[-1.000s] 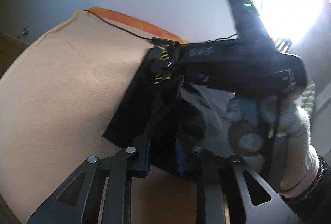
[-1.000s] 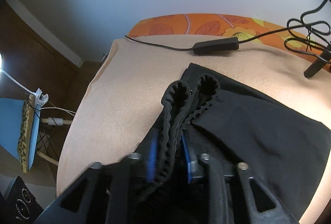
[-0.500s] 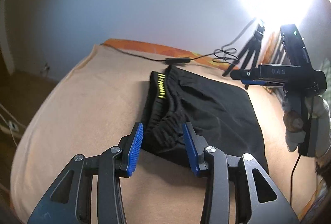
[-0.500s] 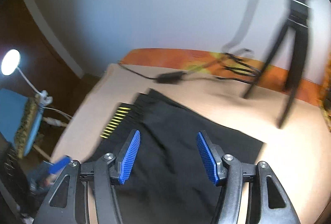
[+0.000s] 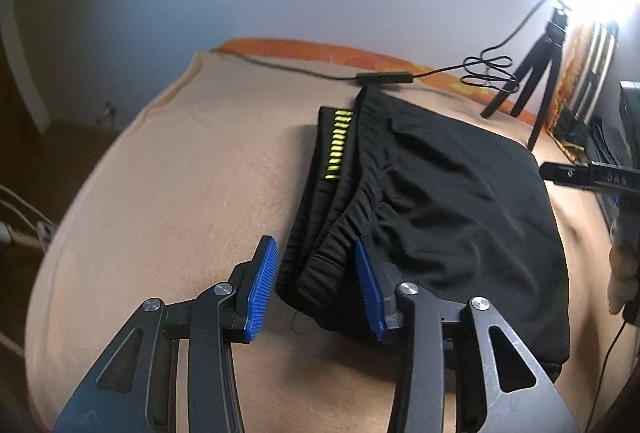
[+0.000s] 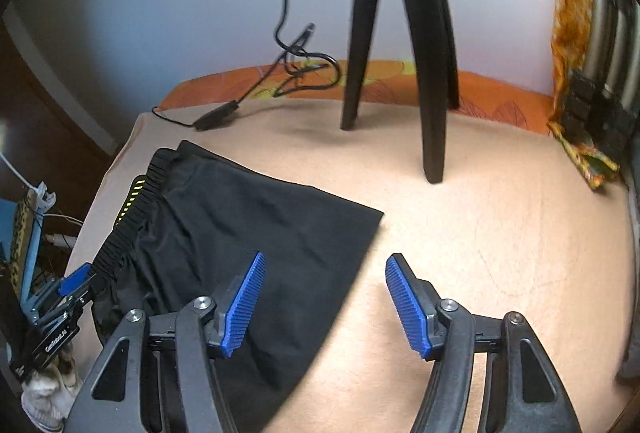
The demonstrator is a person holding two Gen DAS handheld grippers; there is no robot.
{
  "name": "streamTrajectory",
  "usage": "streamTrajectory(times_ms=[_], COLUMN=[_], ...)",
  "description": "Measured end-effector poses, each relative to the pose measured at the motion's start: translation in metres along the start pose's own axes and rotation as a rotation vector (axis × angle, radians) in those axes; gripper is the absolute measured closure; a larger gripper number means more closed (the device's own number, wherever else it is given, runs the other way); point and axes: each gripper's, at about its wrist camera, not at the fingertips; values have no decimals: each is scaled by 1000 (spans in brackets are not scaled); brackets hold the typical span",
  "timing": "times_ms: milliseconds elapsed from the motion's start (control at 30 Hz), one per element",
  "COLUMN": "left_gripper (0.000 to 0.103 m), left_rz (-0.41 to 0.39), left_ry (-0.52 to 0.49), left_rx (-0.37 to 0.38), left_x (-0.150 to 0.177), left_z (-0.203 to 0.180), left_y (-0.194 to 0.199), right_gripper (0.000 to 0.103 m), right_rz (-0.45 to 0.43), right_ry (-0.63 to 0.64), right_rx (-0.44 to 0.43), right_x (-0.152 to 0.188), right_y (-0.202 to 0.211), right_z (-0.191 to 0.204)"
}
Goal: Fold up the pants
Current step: 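Fold the waistband over toward the hem and open both tools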
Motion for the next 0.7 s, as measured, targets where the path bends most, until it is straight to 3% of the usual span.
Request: streamTrajectory(times_ms=[200, 300, 700], left_gripper=[60, 50, 49], left_rz=[-17, -4, 95], left_ry=[96, 166, 328], left_rx=[61, 114, 125], left_x=[-4, -1, 13], left_z=[11, 17, 16], left_y=[21, 28, 3], right_gripper=[34, 33, 29], right_rz=[31, 31, 16], right_ry=[-83, -134, -132], right_rx=[-53, -102, -148], right_x=[0, -2, -6], right_y=[-11, -13, -23], right_z=[-16, -25, -17])
Point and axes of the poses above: each gripper's, at about its wrist camera, not at the fingertips, and y roughly against the way its jaws point, z to its left, x to its underside, and after that the axes turned 5 degrees about -z, right-handed
